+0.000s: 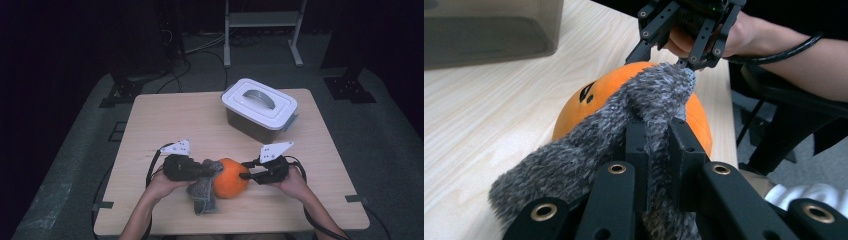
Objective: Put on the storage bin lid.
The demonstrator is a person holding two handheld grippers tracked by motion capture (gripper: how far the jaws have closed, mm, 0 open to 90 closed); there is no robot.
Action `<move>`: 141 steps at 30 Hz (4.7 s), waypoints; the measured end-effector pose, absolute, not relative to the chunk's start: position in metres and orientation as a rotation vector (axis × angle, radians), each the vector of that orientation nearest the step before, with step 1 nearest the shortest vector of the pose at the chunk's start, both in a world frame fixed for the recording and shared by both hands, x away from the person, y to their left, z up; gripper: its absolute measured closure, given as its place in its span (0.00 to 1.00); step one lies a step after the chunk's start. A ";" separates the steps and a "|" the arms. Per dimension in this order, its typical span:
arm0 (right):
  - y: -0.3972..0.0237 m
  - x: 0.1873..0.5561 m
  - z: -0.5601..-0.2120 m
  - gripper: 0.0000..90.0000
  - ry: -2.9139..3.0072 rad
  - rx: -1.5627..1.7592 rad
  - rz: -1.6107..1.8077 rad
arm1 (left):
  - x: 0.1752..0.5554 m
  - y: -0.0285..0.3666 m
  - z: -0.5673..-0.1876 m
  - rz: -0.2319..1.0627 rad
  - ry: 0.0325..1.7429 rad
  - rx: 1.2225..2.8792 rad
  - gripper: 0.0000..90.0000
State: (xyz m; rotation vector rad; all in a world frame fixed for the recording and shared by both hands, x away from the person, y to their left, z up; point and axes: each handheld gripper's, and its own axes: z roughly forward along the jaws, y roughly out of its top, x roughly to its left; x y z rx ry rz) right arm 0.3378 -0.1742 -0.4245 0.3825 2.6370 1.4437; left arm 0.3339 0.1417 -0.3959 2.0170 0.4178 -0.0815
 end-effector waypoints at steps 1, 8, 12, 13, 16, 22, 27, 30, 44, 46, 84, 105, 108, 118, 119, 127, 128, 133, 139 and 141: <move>-0.175 0.338 -0.425 0.68 2.635 0.381 1.446 | 0.335 0.143 -0.397 -0.088 0.423 2.012 0.91; -0.177 0.340 -0.425 0.66 2.636 0.398 1.456 | 0.342 0.153 -0.407 -0.128 0.479 1.983 0.91; -0.174 0.337 -0.417 0.49 2.710 0.400 1.453 | 0.342 0.149 -0.409 -0.139 0.471 1.963 0.91; -0.173 0.333 -0.414 0.46 2.710 0.384 1.413 | 0.342 0.148 -0.408 -0.140 0.469 1.964 0.91; -0.168 0.325 -0.404 0.39 2.727 0.349 1.369 | 0.341 0.145 -0.408 -0.144 0.471 1.958 0.91; -0.152 0.311 -0.388 0.36 2.705 0.283 1.237 | 0.341 0.143 -0.408 -0.145 0.479 1.957 0.91; -0.142 0.305 -0.383 0.35 2.685 0.273 1.193 | 0.341 0.144 -0.410 -0.157 0.490 1.946 0.91; -0.140 0.309 -0.389 0.35 2.680 0.326 1.219 | 0.340 0.140 -0.409 -0.164 0.483 1.944 0.91; -0.136 0.316 -0.398 0.64 2.608 0.292 1.575 | 0.332 0.151 -0.378 -0.125 0.410 1.957 0.91; -0.134 0.321 -0.405 0.64 2.644 0.289 1.532 | 0.334 0.150 -0.387 -0.124 0.436 1.984 0.91; -0.145 0.323 -0.398 0.64 2.635 0.388 1.506 | 0.336 0.132 -0.395 -0.171 0.498 1.900 0.91; -0.174 0.338 -0.408 0.58 2.724 0.316 1.623 | 0.339 0.141 -0.399 -0.143 0.496 1.985 0.90; -0.184 0.342 -0.410 0.58 2.720 0.351 1.619 | 0.339 0.140 -0.401 -0.145 0.498 1.988 0.90; -0.200 0.346 -0.406 0.46 2.725 0.507 1.570 | 0.339 0.128 -0.408 -0.071 0.552 1.959 0.91; -0.200 0.343 -0.403 0.45 2.720 0.503 1.554 | 0.339 0.128 -0.408 -0.073 0.553 1.959 0.91; -0.182 0.329 -0.384 0.38 2.698 0.438 1.470 | 0.336 0.120 -0.407 -0.066 0.538 1.962 0.91; -0.178 0.328 -0.383 0.37 2.699 0.435 1.462 | 0.336 0.120 -0.407 -0.068 0.539 1.960 0.91; -0.162 0.323 -0.389 0.37 2.721 0.413 1.338 | 0.336 0.118 -0.409 -0.072 0.543 1.971 0.91; -0.157 0.325 -0.397 0.60 2.690 0.422 1.356 | 0.337 0.121 -0.410 -0.080 0.553 1.980 0.91; -0.156 0.325 -0.397 0.65 2.679 0.398 1.407 | 0.337 0.124 -0.406 -0.072 0.550 1.990 0.91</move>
